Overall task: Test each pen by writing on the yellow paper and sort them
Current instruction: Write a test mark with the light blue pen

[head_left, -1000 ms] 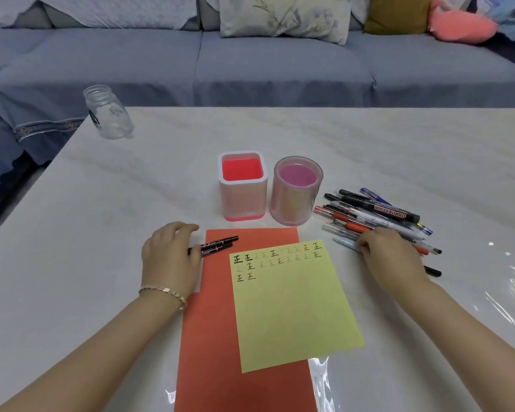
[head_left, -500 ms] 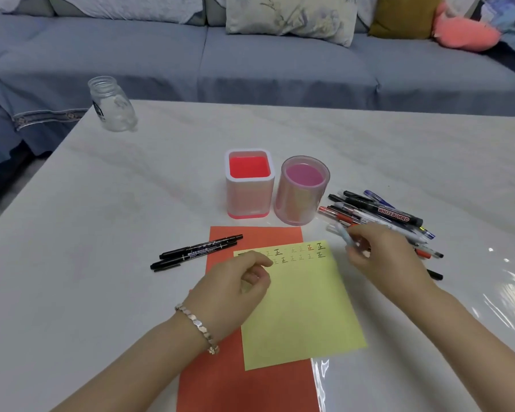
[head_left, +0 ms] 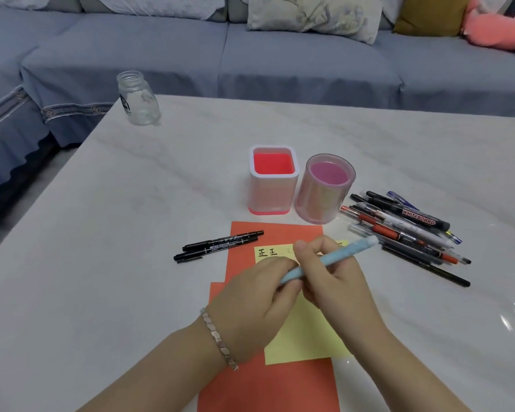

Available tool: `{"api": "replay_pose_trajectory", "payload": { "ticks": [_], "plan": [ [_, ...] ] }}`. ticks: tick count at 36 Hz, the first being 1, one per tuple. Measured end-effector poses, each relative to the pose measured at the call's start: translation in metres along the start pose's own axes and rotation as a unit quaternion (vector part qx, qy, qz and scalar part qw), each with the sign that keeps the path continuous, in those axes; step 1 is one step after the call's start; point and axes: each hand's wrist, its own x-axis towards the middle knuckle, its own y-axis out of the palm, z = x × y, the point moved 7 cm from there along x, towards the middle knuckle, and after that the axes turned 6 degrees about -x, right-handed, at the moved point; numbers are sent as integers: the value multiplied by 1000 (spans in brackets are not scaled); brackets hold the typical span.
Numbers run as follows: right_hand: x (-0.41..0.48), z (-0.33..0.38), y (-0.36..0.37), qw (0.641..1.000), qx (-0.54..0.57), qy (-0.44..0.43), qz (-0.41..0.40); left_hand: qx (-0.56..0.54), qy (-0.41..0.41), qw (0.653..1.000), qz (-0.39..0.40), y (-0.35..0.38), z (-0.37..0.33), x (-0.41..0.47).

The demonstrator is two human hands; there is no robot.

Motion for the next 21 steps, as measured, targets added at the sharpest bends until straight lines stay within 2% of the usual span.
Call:
{"api": "replay_pose_trajectory", "payload": {
  "ticks": [4, 8, 10, 14, 17, 21],
  "plan": [
    [-1, 2, 4, 1000, -15, -19, -13, 24, 2, 1000, -5, 0, 1, -4],
    [-2, 6, 9, 999, -8, -29, 38, 9, 4, 1000, 2, -3, 1, -4],
    [-4, 7, 8, 997, 7, -34, 64, -18, -5, 999, 26, -3, 1, -2],
    [-7, 4, 3, 994, 68, -34, 77, -28, -41, 991, 126, 4, 11, -2],
    [-2, -3, -13, 990, 131, -22, 40, -15, -93, 984, 153, 2, 32, -12],
    [6, -19, -41, 990, 130, 9, -47, 96, -150, 980, 88, -19, 63, -27]
  ]
}}
